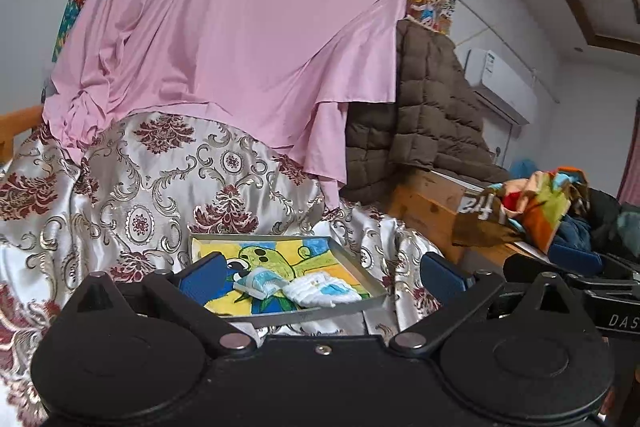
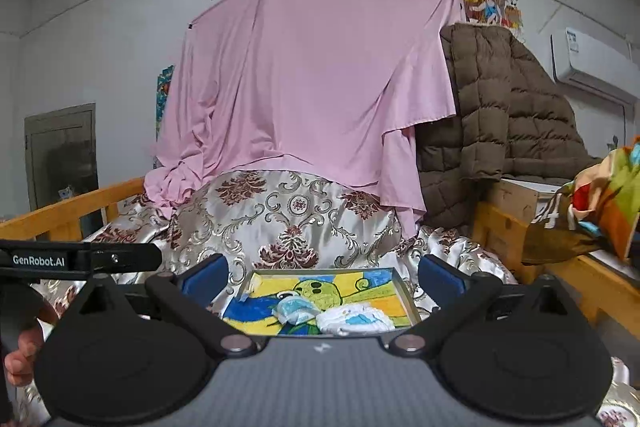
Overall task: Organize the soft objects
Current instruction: 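Withdraw both tools from the tray back toward the remaining items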
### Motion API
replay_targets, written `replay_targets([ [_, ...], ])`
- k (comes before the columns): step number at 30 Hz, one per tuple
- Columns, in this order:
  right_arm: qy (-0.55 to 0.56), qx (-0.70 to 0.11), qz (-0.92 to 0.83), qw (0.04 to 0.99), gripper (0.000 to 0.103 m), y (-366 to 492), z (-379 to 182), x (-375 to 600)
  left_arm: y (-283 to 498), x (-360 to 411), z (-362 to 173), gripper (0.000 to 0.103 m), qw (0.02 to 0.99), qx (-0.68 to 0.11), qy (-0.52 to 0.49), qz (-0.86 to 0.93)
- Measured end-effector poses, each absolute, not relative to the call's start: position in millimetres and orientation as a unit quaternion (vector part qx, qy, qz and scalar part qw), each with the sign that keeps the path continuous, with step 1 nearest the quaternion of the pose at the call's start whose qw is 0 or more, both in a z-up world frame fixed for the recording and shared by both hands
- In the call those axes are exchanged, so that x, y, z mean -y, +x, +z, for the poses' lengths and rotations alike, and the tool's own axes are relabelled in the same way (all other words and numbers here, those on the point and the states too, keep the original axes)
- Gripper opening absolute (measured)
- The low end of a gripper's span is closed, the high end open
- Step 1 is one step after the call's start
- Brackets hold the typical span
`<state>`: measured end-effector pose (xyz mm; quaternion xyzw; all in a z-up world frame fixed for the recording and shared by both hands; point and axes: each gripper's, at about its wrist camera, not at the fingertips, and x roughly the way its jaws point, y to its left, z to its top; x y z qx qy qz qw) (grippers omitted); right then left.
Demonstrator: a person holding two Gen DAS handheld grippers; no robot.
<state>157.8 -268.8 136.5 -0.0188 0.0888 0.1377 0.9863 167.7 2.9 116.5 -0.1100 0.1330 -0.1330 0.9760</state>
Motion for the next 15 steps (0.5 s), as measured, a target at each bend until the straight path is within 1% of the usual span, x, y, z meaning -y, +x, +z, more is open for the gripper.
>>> replay_targets([
  [7, -0.038, -0.09, 0.14, 0.985, 0.103, 110, 118, 266, 114, 5, 102, 0.102, 0.978, -0.13, -0.081, -0.141],
  [15, -0.035, -0.106, 0.144, 0.983, 0.103, 78, 94, 268, 80, 9, 75, 0.102, 0.976, -0.148, -0.062, -0.148],
])
